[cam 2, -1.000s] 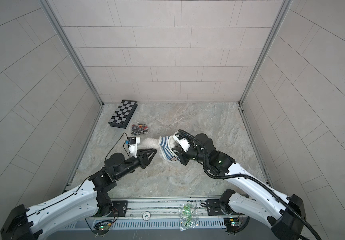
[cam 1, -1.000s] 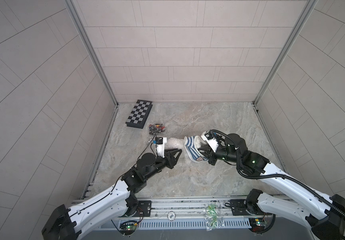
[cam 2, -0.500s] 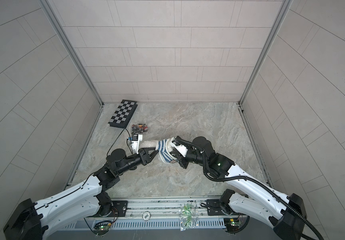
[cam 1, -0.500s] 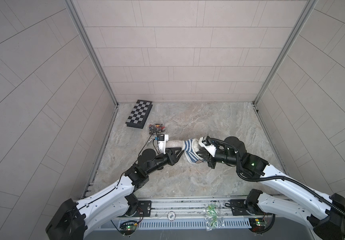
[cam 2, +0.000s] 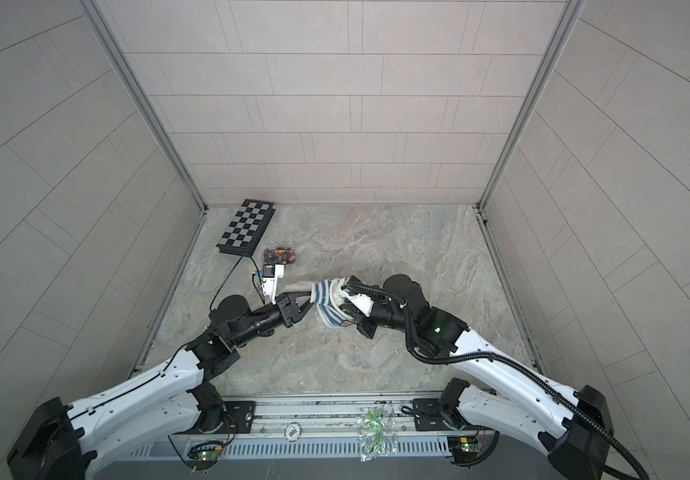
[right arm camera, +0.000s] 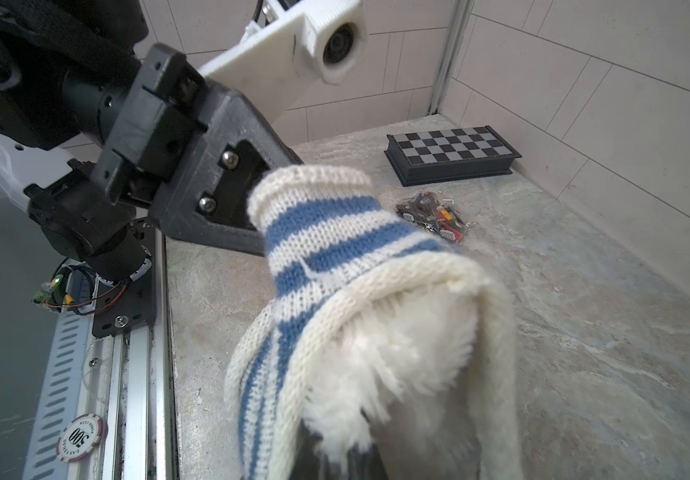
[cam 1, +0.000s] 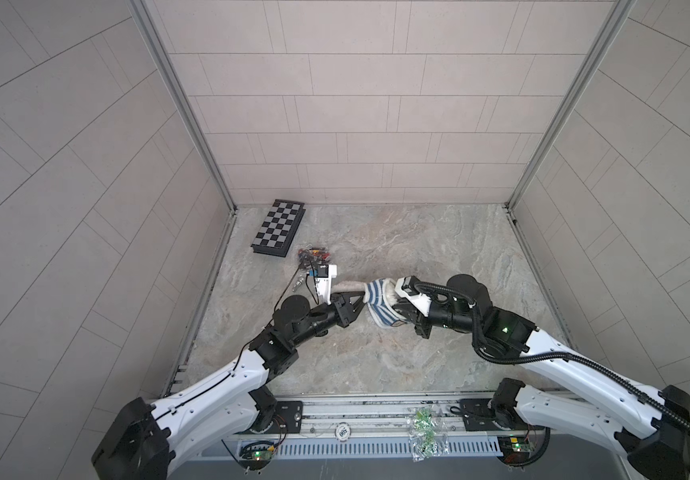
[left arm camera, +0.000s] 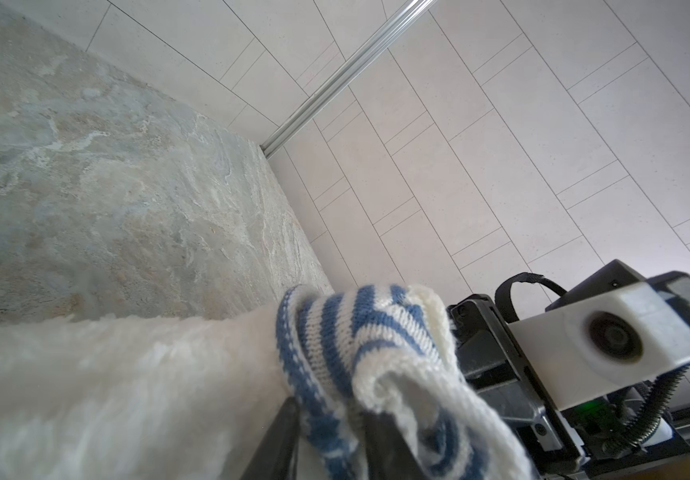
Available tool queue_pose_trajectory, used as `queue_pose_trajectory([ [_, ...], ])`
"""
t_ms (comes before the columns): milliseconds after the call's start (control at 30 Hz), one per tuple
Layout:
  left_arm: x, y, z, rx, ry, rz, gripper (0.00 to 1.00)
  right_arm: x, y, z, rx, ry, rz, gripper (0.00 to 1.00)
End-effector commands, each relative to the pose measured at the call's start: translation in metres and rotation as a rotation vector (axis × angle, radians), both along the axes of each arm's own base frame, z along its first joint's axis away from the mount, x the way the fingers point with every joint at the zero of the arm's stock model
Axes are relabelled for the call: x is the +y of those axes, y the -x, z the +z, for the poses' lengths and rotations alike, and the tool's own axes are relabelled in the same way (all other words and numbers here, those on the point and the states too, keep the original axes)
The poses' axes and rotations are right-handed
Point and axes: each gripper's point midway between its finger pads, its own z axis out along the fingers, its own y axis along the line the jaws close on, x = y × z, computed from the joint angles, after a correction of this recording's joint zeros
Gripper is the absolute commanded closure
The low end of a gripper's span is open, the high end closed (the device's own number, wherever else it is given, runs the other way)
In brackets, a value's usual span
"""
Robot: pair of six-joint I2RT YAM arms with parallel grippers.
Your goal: Dress the teddy bear
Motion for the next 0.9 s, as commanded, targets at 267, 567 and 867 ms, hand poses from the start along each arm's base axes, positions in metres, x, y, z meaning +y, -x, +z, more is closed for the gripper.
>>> queue_pose_trajectory([
  [267, 0.024, -0.005, -0.022, 0.026, -0.166, 0.112, 1.0, -0.006, 0.004, 0.037, -0.162, -0.037, -0.014, 1.0],
  [567, 0.046, -0.009, -0.067, 0.093, -0.332, 0.196, 1.0, -0.015, 0.01, 0.059, -0.259, -0.124, -0.032, 1.0],
  [867, 0.051, -0.011, -0.071, 0.081, -0.408, 0.209, 1.0, -0.02, 0.025, 0.079, -0.323, -0.224, -0.004, 1.0],
])
